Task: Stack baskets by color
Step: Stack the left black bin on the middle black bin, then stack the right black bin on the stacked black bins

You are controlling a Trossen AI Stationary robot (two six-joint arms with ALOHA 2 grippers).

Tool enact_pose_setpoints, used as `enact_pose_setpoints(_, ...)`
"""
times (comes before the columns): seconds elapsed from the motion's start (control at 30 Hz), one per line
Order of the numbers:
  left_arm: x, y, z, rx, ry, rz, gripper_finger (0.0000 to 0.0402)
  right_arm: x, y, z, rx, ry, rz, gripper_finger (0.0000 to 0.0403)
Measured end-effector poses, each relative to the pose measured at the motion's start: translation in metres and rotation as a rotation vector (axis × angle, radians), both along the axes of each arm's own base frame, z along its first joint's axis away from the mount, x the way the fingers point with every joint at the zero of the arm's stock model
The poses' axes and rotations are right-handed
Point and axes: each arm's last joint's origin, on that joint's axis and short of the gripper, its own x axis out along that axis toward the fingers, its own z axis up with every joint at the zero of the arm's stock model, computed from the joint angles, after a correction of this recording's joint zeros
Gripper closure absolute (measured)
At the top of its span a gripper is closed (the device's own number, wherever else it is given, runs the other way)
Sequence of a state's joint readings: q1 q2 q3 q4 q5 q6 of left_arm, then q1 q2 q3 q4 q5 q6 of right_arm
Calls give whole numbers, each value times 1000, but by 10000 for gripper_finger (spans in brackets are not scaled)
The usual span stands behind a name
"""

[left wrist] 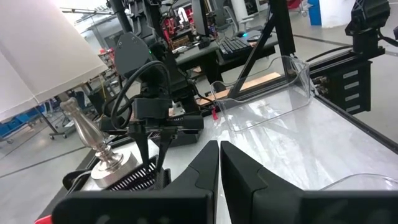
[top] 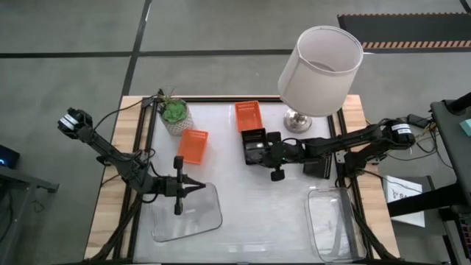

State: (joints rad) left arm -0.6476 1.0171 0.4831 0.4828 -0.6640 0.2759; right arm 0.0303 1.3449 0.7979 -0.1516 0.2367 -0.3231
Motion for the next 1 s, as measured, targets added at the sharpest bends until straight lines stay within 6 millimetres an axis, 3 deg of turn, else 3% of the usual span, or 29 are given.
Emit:
enact_pose_setpoints(0.2, 0, 0, 0, -2, -1, 0, 402, 0, 0, 0, 12, -3, -12, 287)
enact_pose_setpoints(0.57, 0, 0, 0, -6, -3, 0, 402, 4, 0, 19, 79, 44, -77, 288)
enact_pose_setpoints(1.0, 0, 0, 0, -10, -3, 1, 402, 1, 5, 24, 115, 29, -102, 260)
